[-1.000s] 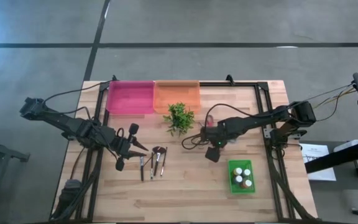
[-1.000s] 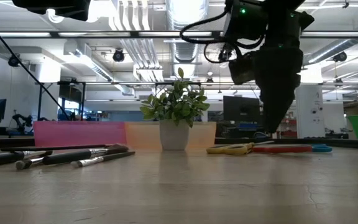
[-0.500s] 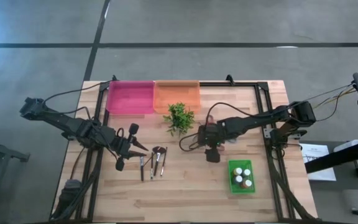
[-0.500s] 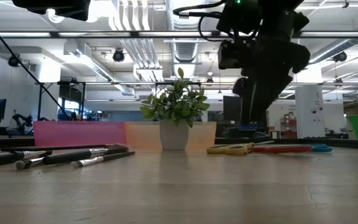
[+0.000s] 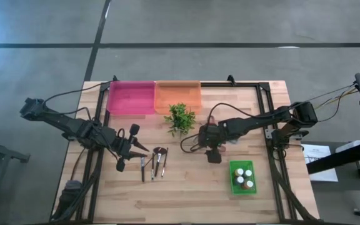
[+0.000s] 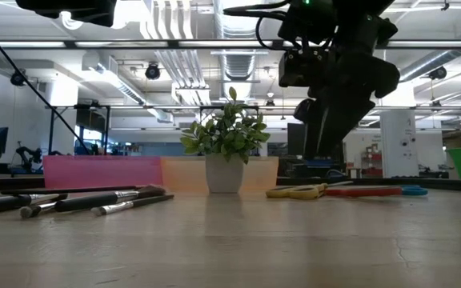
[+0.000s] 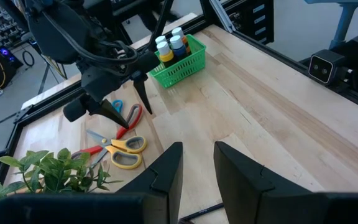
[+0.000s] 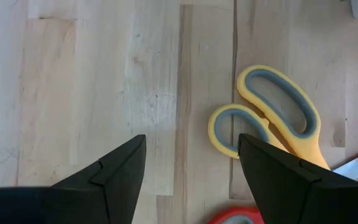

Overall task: Pick & Place Paint Supplies
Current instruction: Put the yellow scissors into the pink bin

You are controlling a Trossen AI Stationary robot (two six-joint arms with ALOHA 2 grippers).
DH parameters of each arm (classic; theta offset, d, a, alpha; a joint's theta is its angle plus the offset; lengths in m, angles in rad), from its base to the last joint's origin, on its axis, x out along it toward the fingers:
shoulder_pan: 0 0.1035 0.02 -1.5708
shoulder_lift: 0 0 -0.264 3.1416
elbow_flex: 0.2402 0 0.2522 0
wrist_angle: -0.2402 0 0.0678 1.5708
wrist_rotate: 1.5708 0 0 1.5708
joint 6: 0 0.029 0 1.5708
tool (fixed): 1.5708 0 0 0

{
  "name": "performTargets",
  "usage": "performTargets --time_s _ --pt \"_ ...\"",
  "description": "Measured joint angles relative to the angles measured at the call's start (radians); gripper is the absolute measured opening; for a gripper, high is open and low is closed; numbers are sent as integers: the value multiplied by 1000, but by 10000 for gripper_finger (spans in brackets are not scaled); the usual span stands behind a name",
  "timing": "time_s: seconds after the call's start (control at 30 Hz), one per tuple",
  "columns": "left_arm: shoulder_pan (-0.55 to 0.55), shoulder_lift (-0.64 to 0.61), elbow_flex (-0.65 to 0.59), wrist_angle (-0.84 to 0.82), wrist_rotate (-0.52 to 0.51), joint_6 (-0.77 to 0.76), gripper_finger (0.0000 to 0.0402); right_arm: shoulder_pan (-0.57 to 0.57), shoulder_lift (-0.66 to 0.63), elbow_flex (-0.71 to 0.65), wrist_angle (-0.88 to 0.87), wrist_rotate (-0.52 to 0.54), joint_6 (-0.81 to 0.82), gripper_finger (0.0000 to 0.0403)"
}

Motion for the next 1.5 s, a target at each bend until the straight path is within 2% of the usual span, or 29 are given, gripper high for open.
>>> performTargets --time_s 0.1,0.23,0.37,0.57,0.67,0.93,1.07,1.33,1.5 --pt "0 0 0 0 0 0 99 0 0 0 -15 71 0 253" --pt "0 0 0 0 0 0 99 -24 0 2 -121 165 37 253" --pt "0 0 0 0 0 0 99 -66 0 0 -208 205 87 253" --pt "0 0 0 0 0 0 99 -119 0 0 -212 211 82 248" --pt "0 0 0 0 0 0 99 -143 0 0 -235 211 59 226" --pt "0 0 0 0 0 0 99 -162 0 0 -272 214 -50 132" --pt "0 0 0 0 0 0 99 -161 0 -6 -270 215 -109 102" --pt "0 0 0 0 0 0 99 -162 0 -37 -241 309 -162 93" --pt "0 0 0 0 0 0 99 -161 0 -54 -195 314 -179 101"
